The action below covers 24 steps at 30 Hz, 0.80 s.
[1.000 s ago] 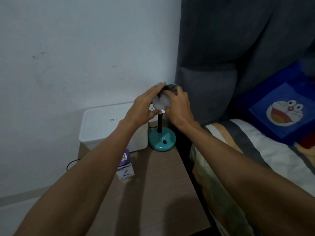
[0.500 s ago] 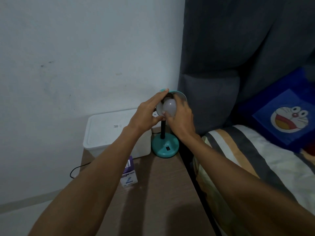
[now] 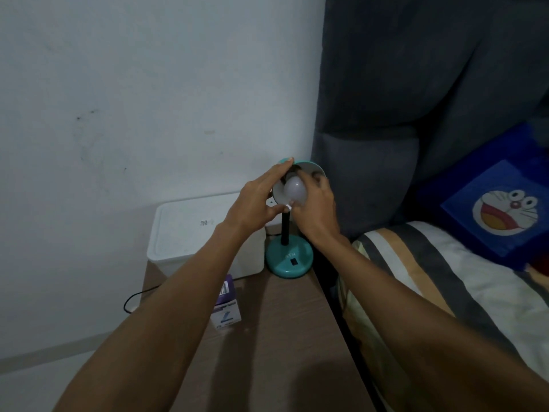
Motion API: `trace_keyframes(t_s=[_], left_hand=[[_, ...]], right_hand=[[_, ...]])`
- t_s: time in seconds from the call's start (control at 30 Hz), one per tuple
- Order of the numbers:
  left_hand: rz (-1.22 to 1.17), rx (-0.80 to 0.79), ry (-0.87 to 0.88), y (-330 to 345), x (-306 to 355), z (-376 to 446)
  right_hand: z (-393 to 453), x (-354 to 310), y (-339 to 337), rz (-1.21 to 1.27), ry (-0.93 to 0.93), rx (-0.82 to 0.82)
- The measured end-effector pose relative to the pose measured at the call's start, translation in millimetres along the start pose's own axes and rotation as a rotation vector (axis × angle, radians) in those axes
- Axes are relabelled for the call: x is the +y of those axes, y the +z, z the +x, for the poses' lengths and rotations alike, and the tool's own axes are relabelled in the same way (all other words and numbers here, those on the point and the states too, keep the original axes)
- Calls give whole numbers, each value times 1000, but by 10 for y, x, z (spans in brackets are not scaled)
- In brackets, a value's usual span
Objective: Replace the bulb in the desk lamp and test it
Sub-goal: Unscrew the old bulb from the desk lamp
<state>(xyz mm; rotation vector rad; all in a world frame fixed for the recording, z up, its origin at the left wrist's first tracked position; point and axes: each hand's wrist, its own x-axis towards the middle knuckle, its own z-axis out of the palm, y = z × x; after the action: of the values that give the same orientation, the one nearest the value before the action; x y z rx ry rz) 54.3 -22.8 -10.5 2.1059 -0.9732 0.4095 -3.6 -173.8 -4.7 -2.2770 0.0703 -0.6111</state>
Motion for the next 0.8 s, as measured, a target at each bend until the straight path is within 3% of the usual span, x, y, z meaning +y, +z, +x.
trace_keyframes(t_s=[0.13,0.27,0.43,0.57,0.7,0.8], left_hand=[[-19,-4,-4,13,-6,-5],[-16,-5,-12,0,8,-6],[-26,-13,-9,13,15,1],[-34,-6,-7,14,10,-10],[-26,-8,-17,22,-5,-13],[-24,-13,-20,20,6,-17]], right_hand=[[39,23,15,-3,45,11],[24,36,9,-79,-62,-33],[32,32,13,-31,26,0],[23,27,-4,-109,-113,-11],[26,25,2,-59,14,7],[14,14,-15,-115,-50,-8]])
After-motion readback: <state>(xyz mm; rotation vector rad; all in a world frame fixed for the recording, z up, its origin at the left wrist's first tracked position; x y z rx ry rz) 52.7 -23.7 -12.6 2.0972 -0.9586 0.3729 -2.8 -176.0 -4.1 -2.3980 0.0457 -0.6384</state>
